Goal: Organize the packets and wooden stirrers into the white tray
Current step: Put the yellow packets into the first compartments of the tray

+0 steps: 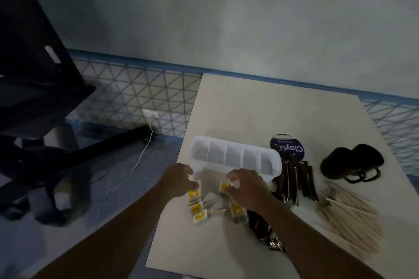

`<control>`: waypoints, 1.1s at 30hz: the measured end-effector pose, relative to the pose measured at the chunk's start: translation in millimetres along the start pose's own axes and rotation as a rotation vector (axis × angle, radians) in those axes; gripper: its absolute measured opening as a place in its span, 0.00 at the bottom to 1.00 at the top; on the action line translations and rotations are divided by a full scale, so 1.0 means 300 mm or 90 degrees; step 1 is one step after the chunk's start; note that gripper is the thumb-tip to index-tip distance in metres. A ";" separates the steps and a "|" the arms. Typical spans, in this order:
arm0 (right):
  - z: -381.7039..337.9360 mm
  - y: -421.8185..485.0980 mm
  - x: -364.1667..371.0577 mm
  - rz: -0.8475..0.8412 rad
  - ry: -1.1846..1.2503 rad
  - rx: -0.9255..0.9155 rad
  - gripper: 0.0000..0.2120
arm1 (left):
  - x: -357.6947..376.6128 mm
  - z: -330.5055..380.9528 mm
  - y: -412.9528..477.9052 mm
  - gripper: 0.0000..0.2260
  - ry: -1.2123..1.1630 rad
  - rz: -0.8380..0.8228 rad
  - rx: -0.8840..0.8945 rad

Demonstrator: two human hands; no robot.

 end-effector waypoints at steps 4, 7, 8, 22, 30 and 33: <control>0.003 0.028 0.017 -0.012 -0.053 0.006 0.18 | 0.025 -0.023 -0.006 0.20 -0.012 -0.006 -0.019; -0.005 0.043 0.027 -0.011 -0.082 0.004 0.15 | 0.039 -0.027 -0.016 0.15 -0.029 0.023 -0.007; -0.010 0.049 0.029 -0.009 -0.086 -0.002 0.14 | 0.042 -0.025 -0.024 0.13 -0.029 0.035 -0.004; -0.055 0.059 0.101 -0.106 -0.061 -0.080 0.14 | 0.073 -0.051 -0.041 0.06 -0.099 0.123 -0.005; -0.069 0.036 0.162 -0.149 -0.166 -0.073 0.16 | 0.085 -0.054 -0.040 0.06 -0.108 0.119 -0.008; -0.069 0.051 0.193 -0.128 -0.199 -0.061 0.23 | 0.092 -0.051 -0.037 0.08 -0.091 0.107 -0.009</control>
Point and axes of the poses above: each hand's wrist, its own y-axis towards the middle knuckle, its own x-axis out of the palm, z = x × y, the point moved 6 cm from there along y, towards the middle knuckle, and after that the axes turned 12 degrees about -z, right-handed, at the moved point
